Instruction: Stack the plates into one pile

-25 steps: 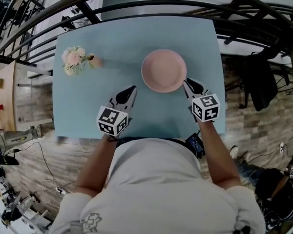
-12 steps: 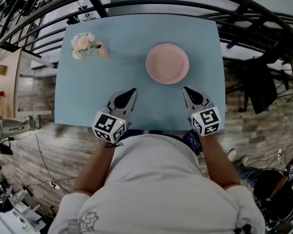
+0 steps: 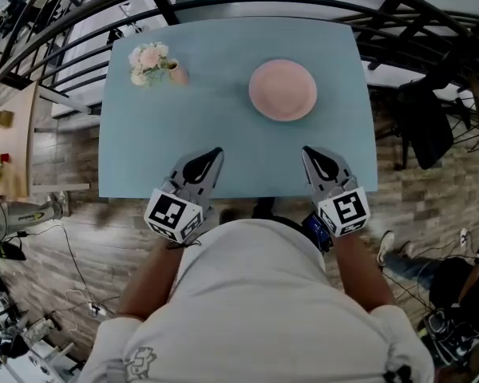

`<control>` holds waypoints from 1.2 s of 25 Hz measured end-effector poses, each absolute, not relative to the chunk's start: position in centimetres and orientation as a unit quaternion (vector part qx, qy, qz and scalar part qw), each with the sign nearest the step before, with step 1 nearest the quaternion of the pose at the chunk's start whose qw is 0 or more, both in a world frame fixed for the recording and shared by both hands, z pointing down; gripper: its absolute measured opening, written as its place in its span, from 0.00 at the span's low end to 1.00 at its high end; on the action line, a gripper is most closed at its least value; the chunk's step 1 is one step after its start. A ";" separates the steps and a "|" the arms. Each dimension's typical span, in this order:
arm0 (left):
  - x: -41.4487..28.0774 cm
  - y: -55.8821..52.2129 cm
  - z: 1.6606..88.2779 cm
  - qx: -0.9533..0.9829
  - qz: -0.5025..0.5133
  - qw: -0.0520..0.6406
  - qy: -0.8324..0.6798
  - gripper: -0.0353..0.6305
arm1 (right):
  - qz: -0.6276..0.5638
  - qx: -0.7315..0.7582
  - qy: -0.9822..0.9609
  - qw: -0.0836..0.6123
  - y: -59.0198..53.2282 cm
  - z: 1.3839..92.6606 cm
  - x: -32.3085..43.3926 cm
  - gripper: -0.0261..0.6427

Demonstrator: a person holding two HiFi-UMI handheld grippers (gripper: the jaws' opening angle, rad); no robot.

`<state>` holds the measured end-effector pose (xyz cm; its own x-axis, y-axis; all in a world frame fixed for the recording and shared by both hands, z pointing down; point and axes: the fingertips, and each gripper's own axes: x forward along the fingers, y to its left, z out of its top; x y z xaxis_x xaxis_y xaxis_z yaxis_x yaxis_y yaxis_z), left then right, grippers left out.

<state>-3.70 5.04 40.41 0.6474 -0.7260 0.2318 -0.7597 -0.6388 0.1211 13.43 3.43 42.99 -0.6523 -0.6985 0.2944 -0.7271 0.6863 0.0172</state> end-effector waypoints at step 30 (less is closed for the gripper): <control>-18.9 20.0 36.4 0.912 0.009 0.062 -0.405 0.06 | -0.013 0.440 -0.892 0.104 20.8 37.8 -0.8 0.05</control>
<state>-18.86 19.95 36.43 0.6714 -0.7381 0.0669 -0.7404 -0.6638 0.1058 -0.78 20.77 37.82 -0.5922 -0.7870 0.1732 -0.7815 0.6133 0.1146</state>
